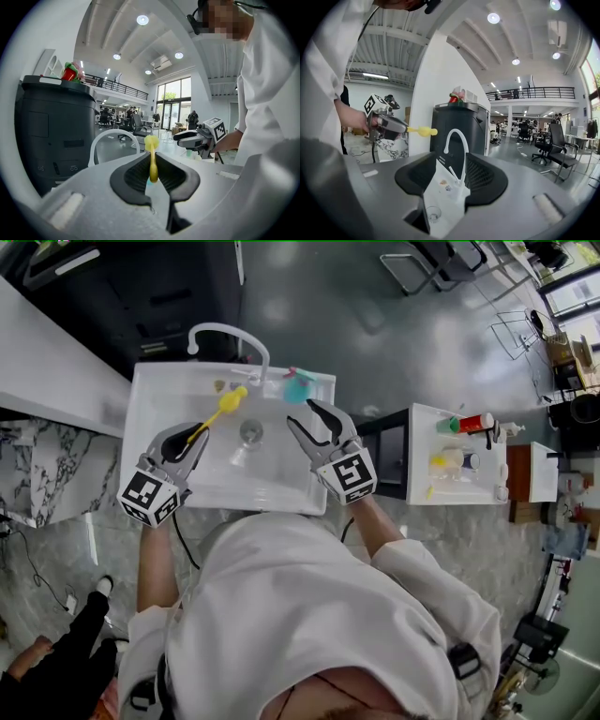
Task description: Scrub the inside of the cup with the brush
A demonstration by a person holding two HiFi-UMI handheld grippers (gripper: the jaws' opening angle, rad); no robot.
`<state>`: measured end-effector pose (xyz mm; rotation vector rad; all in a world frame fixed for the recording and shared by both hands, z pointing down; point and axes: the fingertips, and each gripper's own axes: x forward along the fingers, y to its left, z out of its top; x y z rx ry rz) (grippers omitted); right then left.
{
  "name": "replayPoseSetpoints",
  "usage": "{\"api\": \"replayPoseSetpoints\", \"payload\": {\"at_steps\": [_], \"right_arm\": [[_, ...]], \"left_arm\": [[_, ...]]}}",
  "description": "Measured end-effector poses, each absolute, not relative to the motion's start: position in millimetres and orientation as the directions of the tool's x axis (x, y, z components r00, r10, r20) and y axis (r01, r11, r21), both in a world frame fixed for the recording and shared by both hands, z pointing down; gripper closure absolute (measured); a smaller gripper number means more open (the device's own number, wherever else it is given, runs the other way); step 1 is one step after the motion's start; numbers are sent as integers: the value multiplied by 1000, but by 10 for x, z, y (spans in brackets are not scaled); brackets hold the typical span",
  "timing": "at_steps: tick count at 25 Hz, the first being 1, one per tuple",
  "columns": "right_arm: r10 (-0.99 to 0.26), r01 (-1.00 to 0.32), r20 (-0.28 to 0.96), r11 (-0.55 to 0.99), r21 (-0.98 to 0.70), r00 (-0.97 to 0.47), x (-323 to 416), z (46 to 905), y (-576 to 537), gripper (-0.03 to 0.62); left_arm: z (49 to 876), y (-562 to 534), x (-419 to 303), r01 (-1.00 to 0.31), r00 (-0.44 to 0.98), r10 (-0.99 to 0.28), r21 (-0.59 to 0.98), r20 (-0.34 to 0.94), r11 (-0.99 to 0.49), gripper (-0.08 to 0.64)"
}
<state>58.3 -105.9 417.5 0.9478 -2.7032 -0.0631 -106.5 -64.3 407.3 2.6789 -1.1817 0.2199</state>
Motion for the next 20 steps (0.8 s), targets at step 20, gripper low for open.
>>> {"api": "replayPoseSetpoints", "payload": {"at_steps": [20], "right_arm": [[-671, -654, 143, 742, 148, -728, 670, 3762, -982, 589]], "left_arm": [[3923, -559, -1099, -750, 659, -727, 97, 191, -654, 520]]}}
